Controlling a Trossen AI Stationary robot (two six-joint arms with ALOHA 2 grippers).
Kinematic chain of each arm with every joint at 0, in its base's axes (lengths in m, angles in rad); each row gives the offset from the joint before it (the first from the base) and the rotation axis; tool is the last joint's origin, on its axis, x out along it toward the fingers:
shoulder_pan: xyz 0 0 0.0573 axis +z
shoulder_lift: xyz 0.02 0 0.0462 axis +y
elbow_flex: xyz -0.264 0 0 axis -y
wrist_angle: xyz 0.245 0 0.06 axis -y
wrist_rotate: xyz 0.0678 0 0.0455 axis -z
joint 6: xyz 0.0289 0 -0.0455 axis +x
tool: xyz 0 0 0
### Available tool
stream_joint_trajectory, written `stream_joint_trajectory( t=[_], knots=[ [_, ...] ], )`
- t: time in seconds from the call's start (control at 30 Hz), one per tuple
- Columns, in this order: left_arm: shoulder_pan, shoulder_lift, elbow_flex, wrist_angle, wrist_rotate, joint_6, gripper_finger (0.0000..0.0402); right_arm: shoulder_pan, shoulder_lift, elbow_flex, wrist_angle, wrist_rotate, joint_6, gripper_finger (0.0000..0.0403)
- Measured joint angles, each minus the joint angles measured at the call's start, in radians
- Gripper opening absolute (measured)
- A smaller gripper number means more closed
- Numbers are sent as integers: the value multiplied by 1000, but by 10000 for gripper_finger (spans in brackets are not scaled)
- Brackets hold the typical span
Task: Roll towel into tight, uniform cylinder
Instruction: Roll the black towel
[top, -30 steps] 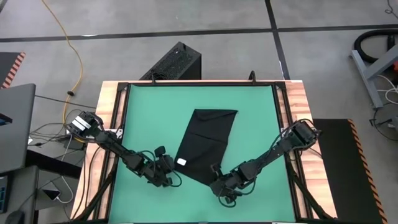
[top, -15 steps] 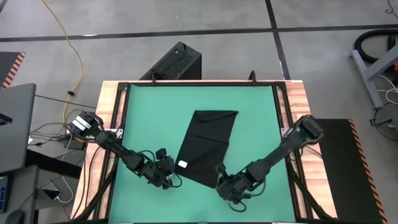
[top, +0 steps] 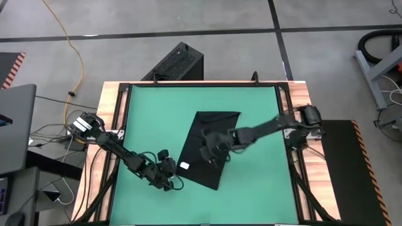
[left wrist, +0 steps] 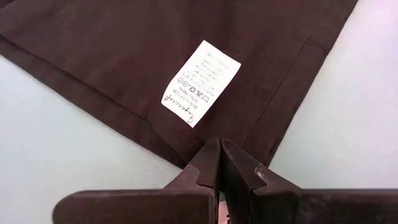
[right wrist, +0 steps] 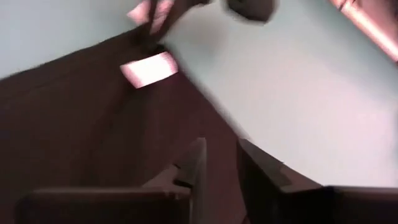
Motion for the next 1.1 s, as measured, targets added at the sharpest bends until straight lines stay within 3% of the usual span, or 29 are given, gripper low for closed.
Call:
stream_joint_trajectory(
  t=[0.13,0.33,0.5,0.63,1.1],
  knots=[
    [0,0,0,0,0,23,0,-99,104,38,147,-138,-95,132],
    [0,0,0,0,0,57,0,-187,271,194,119,-338,-115,134],
    [0,0,0,-2,-7,59,0,-201,387,325,-46,-389,-159,134],
    [1,0,0,-4,-5,64,0,-191,409,373,-155,-438,-202,134],
    [1,0,0,-5,-5,64,0,-155,404,374,-110,-442,-309,134]
  ],
)
